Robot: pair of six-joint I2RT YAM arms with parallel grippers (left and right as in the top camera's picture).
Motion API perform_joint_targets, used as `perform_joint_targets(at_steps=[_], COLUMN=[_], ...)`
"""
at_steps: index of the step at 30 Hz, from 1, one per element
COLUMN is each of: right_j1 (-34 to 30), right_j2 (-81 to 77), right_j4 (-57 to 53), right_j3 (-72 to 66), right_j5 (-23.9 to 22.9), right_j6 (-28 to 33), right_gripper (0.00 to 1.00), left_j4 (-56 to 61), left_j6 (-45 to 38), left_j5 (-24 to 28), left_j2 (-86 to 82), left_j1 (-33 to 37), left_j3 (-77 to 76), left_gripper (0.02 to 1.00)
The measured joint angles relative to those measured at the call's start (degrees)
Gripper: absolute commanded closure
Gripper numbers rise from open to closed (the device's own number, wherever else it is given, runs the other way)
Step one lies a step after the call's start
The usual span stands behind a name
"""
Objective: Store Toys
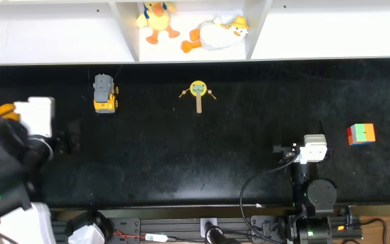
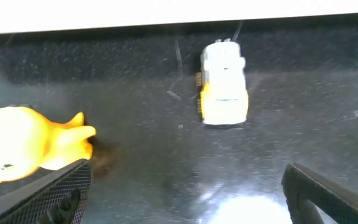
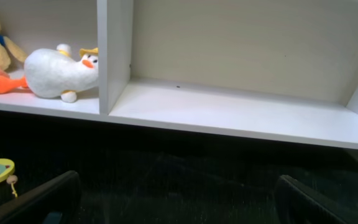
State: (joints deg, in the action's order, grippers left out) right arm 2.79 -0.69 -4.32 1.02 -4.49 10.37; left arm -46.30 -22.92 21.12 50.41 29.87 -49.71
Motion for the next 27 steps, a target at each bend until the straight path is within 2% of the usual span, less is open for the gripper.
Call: perform_joint_targets(at_steps=[9,13,16,21,27], right_j1=[0.00,0.00,0.00,0.00,0.00], right_j2=[0.00,0.00,0.00,0.00,0.00], right_j4=[-0.02,-0.02,-0.02,-0.04,-0.02], right_j3=[0.02,0.02,0.02,0.02,0.02], right_j5=[-0.02,0.00,-0.02,0.00,0.00], right_j6=[-0.04,-0.02,-0.02,-0.02,-0.02], right_gripper=[0.005,0.007,0.007,0.005,0.007], left_j4=[0.07,1.33,4.35,12.87,13.09], left_j6=[-14.27,-19.69,-23.47,-27.23,-28.33], left_j5=[12.28,15.67,16.87,17.97,19.04], left_j2=[3.93,4.79,7.80,16.72,23.82], left_j1=[23.30,30.51,32.94,33.22,32.63], left_j3=[-0.66,-0.76,-1.20,-1.46,-1.49], left_gripper=[0.025,0.023,0.023,0.023,0.020])
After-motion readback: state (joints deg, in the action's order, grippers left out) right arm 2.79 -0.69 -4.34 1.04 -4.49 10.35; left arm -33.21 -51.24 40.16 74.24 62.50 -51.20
